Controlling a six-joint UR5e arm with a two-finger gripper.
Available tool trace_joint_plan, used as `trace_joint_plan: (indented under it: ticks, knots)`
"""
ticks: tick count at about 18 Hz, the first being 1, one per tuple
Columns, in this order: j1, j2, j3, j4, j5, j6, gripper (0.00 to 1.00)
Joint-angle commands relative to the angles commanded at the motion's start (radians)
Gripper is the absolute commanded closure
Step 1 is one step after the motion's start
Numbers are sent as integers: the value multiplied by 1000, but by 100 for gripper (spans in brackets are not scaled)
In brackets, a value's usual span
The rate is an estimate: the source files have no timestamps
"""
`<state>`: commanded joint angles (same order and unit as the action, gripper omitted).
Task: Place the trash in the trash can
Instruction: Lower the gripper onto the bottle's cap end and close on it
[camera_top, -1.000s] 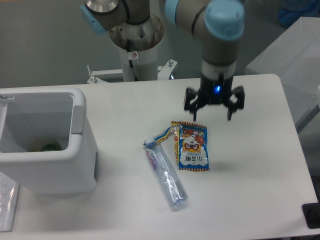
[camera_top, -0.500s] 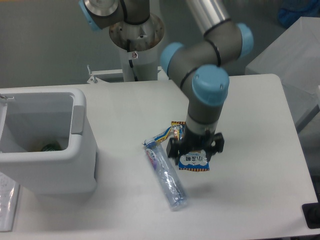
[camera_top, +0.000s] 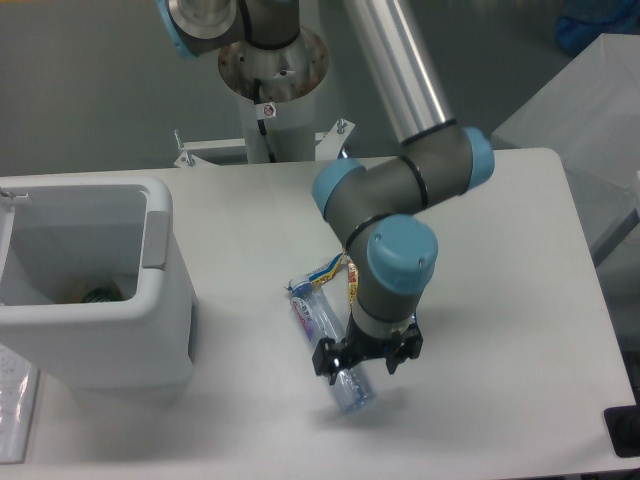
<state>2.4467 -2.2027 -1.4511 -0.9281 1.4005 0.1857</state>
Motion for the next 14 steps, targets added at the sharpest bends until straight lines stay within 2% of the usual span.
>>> trace_joint_plan:
  ticks: [11, 14]
  knots:
    - [-15, -38, -8, 5, 12, -3, 0]
    - [-21, -52, -8, 25, 14, -5, 0]
